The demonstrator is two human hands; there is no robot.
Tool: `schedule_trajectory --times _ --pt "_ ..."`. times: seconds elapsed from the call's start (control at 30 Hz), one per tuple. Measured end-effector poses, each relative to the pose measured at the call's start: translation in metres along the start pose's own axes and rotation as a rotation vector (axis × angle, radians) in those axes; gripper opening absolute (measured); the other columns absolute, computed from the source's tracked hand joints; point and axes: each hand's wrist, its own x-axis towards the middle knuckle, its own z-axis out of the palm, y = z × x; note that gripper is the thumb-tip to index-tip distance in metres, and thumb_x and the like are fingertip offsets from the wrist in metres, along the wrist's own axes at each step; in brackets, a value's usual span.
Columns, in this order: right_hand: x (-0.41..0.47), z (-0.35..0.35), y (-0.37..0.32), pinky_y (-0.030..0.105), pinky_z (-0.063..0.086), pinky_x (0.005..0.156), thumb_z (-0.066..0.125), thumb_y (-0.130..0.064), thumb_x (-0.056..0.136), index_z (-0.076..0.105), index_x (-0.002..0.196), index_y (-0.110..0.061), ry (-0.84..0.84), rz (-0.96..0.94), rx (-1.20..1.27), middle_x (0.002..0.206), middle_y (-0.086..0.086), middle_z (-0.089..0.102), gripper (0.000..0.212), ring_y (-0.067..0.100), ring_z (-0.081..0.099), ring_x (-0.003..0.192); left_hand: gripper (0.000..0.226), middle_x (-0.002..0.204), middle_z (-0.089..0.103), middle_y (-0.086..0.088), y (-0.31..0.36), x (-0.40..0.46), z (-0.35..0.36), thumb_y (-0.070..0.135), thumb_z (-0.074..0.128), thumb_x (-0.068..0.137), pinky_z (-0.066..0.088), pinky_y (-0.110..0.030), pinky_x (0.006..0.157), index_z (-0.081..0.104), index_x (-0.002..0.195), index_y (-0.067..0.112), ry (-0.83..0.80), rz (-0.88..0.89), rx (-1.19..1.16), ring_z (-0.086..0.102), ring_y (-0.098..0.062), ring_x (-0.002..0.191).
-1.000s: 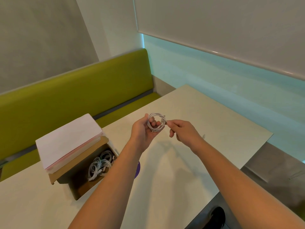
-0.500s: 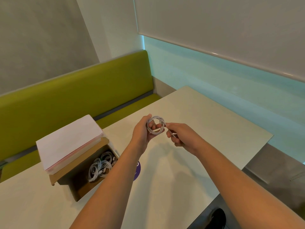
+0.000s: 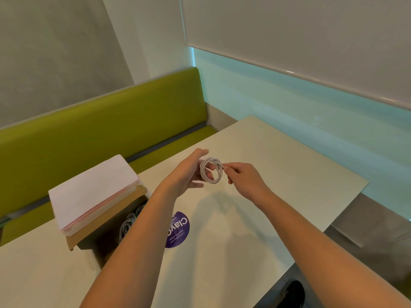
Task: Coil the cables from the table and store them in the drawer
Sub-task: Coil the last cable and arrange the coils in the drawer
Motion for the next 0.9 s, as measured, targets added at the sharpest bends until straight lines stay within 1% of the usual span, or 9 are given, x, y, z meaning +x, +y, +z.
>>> schedule_trajectory --times 0.1,0.2,0.3,0.37,0.5,0.6,0.7,0.8,0.9 --pt "-0.002 0.007 0.002 0.029 0.048 0.072 0.041 -0.03 0.102 0.069 0.115 -0.024 0.032 -0.101 -0.206 0.099 -0.006 0.069 0.032 0.013 0.059 0.085 0.058 0.067 0.064 0.0 0.005 -0.001 -0.001 0.071 0.046 0.087 0.049 -0.043 0.09 0.068 0.074 0.019 -0.019 -0.05 0.17 0.06 -0.017 0.075" --pt "-0.006 0.01 0.005 0.035 0.051 0.082 0.035 -0.032 0.104 0.063 0.122 -0.028 0.047 -0.15 -0.344 0.116 -0.006 0.065 0.034 0.016 0.059 0.098 0.052 0.073 0.065 0.0 0.004 0.0 0.0 0.066 0.046 0.091 0.048 -0.045 0.095 0.066 0.081 0.018 -0.02 -0.069 0.278 0.058 -0.017 0.08" --pt "-0.008 0.008 0.007 0.035 0.05 0.083 0.031 -0.034 0.105 0.059 0.126 -0.029 0.039 -0.18 -0.433 0.122 -0.006 0.061 0.035 0.017 0.06 0.102 0.048 0.086 0.069 -0.004 0.004 -0.001 0.003 0.056 0.043 0.096 0.046 -0.044 0.094 0.068 0.091 0.016 -0.02 -0.073 0.347 0.06 -0.019 0.088" --pt "-0.008 0.008 0.008 0.034 0.05 0.082 0.031 -0.035 0.105 0.059 0.124 -0.03 0.039 -0.192 -0.463 0.121 -0.007 0.061 0.034 0.017 0.061 0.1 0.044 0.089 0.071 -0.003 0.004 -0.002 0.006 0.048 0.041 0.098 0.047 -0.043 0.093 0.07 0.095 0.015 -0.012 -0.056 0.377 0.062 -0.018 0.091" --pt "-0.006 0.008 0.011 0.029 0.049 0.079 0.037 -0.034 0.104 0.061 0.121 -0.028 0.049 -0.185 -0.416 0.116 -0.007 0.062 0.031 0.014 0.059 0.096 0.033 0.089 0.074 -0.003 0.004 0.003 0.013 0.03 0.045 0.1 0.054 -0.04 0.093 0.07 0.093 0.01 0.035 0.002 0.38 0.062 -0.013 0.08" --pt "-0.005 0.002 0.013 0.025 0.042 0.063 0.048 -0.039 0.1 0.063 0.11 -0.026 0.088 -0.146 -0.326 0.094 -0.009 0.063 0.023 0.012 0.056 0.081 0.03 0.088 0.07 -0.007 0.001 0.004 0.013 0.024 0.048 0.101 0.055 -0.038 0.088 0.071 0.096 0.005 0.025 0.006 0.23 0.054 -0.014 0.073" --pt "-0.005 -0.006 0.015 0.026 0.038 0.056 0.057 -0.049 0.092 0.063 0.094 -0.026 0.117 -0.133 -0.269 0.077 -0.008 0.059 0.024 0.011 0.052 0.068 0.029 0.084 0.071 -0.008 -0.005 0.004 0.008 0.027 0.05 0.1 0.051 -0.034 0.078 0.071 0.097 0.007 -0.038 0.015 0.002 0.049 -0.015 0.071" --pt "-0.003 -0.012 0.017 0.028 0.041 0.06 0.062 -0.05 0.088 0.067 0.086 -0.028 0.082 -0.156 -0.186 0.074 -0.007 0.059 0.022 0.01 0.05 0.067 0.038 0.086 0.069 -0.007 -0.009 0.006 0.005 0.042 0.057 0.096 0.046 -0.03 0.074 0.075 0.096 0.008 -0.051 0.007 0.095 0.046 -0.014 0.069" --pt "0.0 -0.02 0.021 0.021 0.039 0.063 0.071 -0.037 0.086 0.071 0.089 -0.03 -0.028 -0.148 -0.079 0.077 -0.007 0.06 0.008 0.007 0.048 0.069 0.031 0.085 0.067 -0.004 -0.012 0.007 0.003 0.034 0.061 0.095 0.043 -0.028 0.069 0.077 0.096 0.007 -0.063 -0.012 0.076 0.041 -0.011 0.065"
